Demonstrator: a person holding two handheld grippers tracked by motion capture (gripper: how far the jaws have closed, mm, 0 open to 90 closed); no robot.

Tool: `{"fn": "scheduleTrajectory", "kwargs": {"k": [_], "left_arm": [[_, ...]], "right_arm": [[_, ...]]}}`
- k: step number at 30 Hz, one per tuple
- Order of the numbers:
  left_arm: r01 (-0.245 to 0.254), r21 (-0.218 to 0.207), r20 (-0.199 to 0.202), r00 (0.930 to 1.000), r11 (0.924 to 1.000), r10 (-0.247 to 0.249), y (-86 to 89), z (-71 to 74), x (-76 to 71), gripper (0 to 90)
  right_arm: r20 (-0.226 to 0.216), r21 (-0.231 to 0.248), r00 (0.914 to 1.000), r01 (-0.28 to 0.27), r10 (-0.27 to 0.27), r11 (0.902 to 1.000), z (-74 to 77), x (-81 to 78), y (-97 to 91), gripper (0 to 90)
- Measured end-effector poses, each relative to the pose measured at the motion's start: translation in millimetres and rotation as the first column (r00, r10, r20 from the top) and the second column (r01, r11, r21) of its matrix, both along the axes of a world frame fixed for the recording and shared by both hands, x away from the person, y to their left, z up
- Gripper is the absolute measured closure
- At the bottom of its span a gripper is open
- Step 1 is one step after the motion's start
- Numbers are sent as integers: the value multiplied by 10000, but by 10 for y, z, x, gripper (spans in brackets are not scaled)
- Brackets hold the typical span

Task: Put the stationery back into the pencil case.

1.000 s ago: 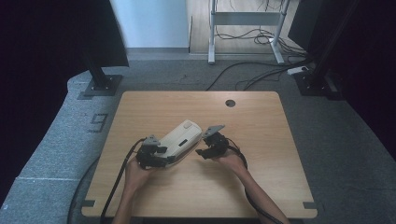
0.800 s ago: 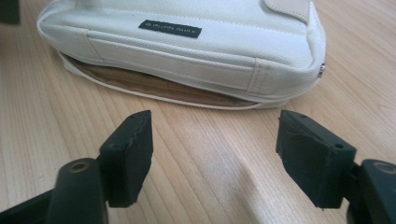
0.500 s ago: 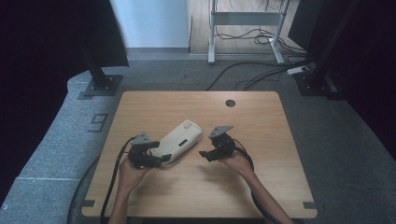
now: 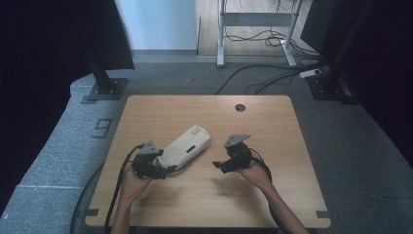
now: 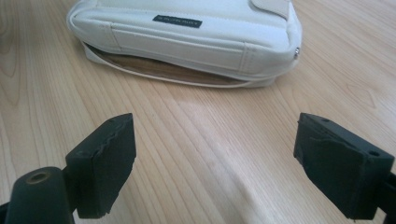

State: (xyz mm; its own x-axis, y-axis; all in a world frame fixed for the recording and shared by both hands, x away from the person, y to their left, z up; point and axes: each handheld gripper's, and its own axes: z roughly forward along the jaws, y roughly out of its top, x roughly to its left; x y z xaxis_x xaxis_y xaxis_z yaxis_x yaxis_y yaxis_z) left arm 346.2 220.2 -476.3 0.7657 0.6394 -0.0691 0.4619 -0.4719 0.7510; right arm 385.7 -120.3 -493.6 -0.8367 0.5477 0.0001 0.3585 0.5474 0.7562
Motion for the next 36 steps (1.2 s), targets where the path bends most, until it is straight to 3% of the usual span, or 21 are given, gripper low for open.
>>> {"fn": "scheduleTrajectory", "kwargs": {"k": [22,30,36], "left_arm": [[-407,-113,126,9991,9991,408,253,-37,-118,88],[-623,-161,67,9980,9979,624,364,-111,-159,69],[-712,53,-75,9974,9974,713,394,-214,-184,28]], "right_arm": [[184,41,9961,865,-866,9962,42,-238,-522,100],[112,103,9908,1347,-1348,9908,13,-310,-765,87],[83,-8,9870,1604,-1604,9871,-63,-373,-890,46]]}}
